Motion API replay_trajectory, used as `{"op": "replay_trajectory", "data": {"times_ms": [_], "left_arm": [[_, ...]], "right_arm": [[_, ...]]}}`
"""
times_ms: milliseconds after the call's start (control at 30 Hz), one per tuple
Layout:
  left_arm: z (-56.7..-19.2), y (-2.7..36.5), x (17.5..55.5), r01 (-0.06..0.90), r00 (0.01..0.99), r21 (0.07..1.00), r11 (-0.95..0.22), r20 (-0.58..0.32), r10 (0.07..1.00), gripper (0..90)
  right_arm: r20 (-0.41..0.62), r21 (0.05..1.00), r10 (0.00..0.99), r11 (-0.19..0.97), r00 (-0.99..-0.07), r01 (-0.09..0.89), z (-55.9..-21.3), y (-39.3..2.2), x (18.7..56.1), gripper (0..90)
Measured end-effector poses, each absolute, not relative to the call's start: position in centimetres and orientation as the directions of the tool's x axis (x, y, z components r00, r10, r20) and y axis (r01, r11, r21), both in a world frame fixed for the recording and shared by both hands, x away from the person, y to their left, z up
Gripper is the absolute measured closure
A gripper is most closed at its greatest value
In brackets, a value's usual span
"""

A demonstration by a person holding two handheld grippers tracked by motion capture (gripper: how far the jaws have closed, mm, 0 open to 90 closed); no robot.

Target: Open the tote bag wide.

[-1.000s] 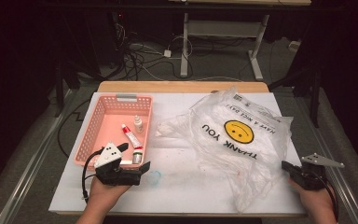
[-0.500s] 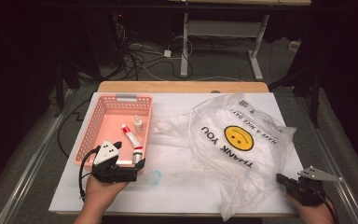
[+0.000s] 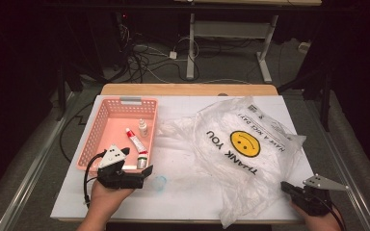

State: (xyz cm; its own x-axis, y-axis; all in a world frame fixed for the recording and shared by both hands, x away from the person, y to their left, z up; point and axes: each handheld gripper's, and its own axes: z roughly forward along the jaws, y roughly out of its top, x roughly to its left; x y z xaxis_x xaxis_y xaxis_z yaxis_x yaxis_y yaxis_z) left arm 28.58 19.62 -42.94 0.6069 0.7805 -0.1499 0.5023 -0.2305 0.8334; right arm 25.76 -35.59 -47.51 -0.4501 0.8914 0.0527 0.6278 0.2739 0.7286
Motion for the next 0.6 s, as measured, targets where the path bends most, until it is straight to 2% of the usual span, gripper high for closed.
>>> {"op": "replay_trajectory", "data": {"times_ms": [167,333,600], "left_arm": [[-43.0,19.7,28.7,0.501,0.612,0.839,-0.212,-0.17,0.773,0.0],[-43.3,19.6,28.7,0.494,0.611,0.84,-0.224,-0.152,0.777,0.0],[-43.1,20.1,28.6,0.492,0.61,0.845,-0.208,-0.164,0.775,0.0]], "right_arm": [[0.076,0.728,0.882,0.269,-0.465,0.63,-47.8,-35.8,26.0,83.0],[0.093,0.741,0.876,0.257,-0.473,0.621,-47.4,-35.7,25.7,75.8],[0.07,0.833,0.862,0.226,-0.502,0.505,-44.4,-35.6,24.7,60.9]]}}
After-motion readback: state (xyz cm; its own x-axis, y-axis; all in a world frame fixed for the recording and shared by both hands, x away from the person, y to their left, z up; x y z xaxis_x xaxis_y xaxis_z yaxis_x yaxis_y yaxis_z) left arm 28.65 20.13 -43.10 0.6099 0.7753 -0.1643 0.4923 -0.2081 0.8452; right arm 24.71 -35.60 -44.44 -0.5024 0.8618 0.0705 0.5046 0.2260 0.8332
